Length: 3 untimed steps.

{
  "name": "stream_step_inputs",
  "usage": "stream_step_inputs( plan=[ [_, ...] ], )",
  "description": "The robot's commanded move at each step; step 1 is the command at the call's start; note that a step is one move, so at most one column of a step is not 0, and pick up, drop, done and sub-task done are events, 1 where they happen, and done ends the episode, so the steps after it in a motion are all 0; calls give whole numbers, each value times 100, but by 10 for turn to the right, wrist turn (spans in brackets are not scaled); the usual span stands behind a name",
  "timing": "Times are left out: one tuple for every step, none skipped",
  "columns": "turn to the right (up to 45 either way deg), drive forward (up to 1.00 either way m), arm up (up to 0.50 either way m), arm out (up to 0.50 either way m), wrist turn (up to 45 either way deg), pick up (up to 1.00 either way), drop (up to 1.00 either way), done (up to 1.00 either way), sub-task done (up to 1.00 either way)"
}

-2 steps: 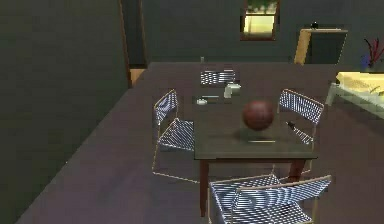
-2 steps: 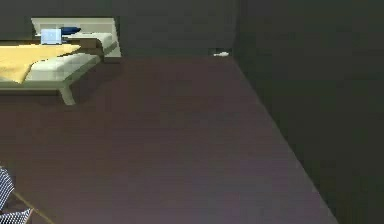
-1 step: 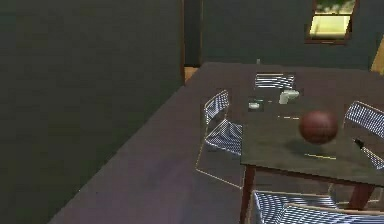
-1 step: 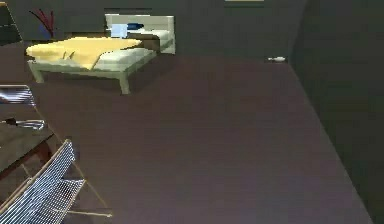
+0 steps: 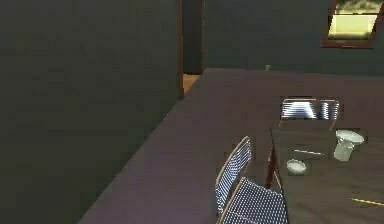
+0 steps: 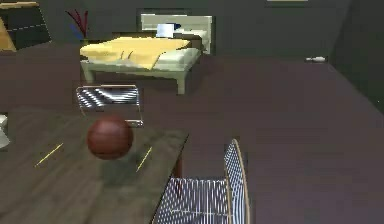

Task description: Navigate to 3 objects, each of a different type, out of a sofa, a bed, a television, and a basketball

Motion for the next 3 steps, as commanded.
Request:
stream_step_inputs(
  plan=[
    [450, 0, 0, 0, 0, 0, 0, 0, 0],
    [210, 0, 0, 0, 0, 0, 0, 0, 0],
    [0, 0, 0, 0, 0, 0, 0, 100, 0]
  ],
)
